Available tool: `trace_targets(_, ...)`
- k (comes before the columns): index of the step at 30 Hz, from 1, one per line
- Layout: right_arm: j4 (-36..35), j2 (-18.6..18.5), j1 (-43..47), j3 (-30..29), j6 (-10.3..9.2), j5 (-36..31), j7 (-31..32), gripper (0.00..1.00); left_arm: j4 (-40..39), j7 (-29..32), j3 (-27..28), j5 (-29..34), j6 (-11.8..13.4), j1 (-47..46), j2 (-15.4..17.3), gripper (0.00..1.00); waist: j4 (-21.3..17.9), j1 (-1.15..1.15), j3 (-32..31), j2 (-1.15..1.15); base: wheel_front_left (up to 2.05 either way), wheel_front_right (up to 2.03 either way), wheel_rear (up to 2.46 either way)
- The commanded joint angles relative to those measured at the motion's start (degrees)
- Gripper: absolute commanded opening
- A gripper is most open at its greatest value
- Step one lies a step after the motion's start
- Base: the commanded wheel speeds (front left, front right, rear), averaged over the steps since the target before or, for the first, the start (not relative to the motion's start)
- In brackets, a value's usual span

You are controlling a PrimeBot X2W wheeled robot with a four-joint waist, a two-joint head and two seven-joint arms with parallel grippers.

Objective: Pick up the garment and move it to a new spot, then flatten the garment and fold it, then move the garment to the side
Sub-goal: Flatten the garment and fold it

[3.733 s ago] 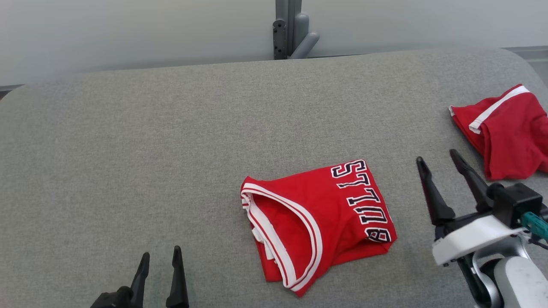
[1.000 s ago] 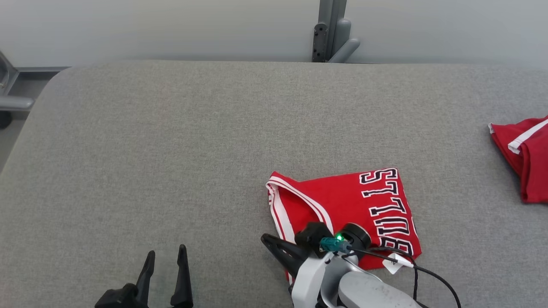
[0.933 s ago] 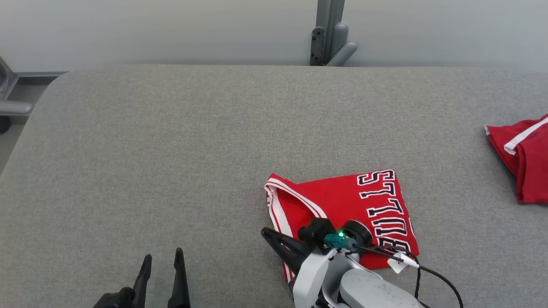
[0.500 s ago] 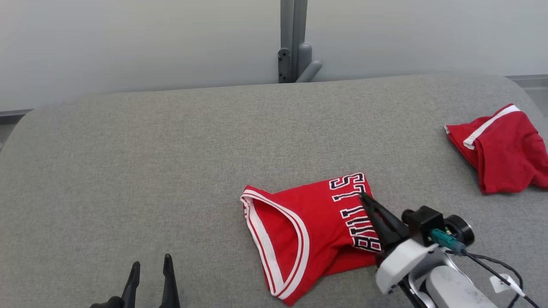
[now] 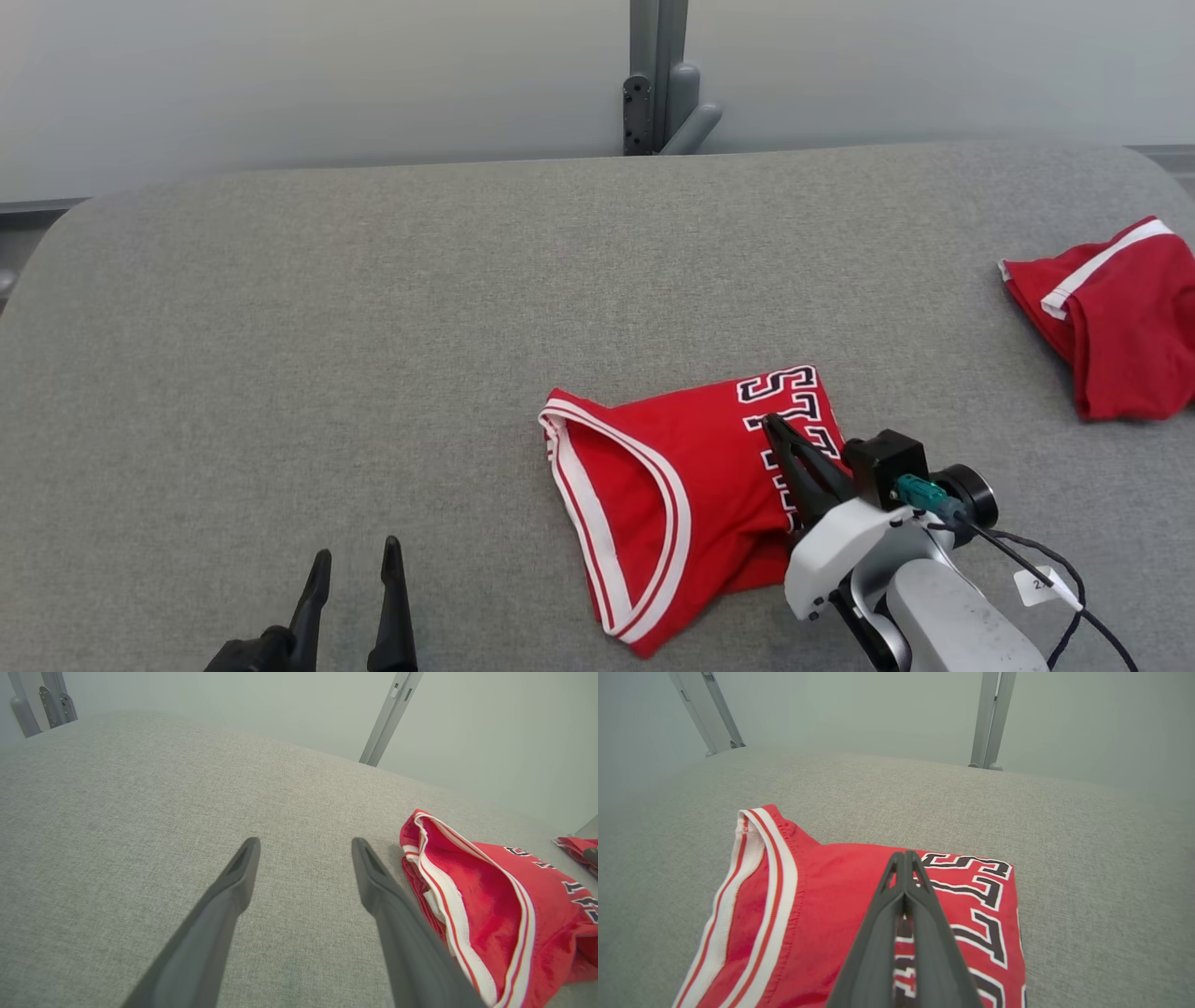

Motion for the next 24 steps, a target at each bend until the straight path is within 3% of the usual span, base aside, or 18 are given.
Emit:
trace_targets(1, 1.90, 0.13, -1.20, 0.23, -0.05, -0.41, -0.40, 0.00, 0.00, -0.14, -0.19, -0.52, 0.13, -1.09, 0.10, 1.00, 1.39, 0.00, 0.88, 0.23, 0.00, 0.00, 0.00)
trace_targets(8, 5.70, 1.47, -0.35, 0.82, -0.05, -0.65, -0.39, 0.00, 0.18, -0.14, -0.39, -0.85, 0.50, -0.76, 0.10, 1.00, 2.28, 0.00, 0.92, 0.23, 0.00, 0.00, 0.00)
trace_targets(24, 4.72, 1.97, 7.46, -0.47, -0.05, -1.60, -0.41, 0.00, 0.36, -0.14, -0.58, -0.63, 0.84, -0.64, 0.11, 1.00, -0.62, 0.00, 1.14, 0.23, 0.00, 0.00, 0.00)
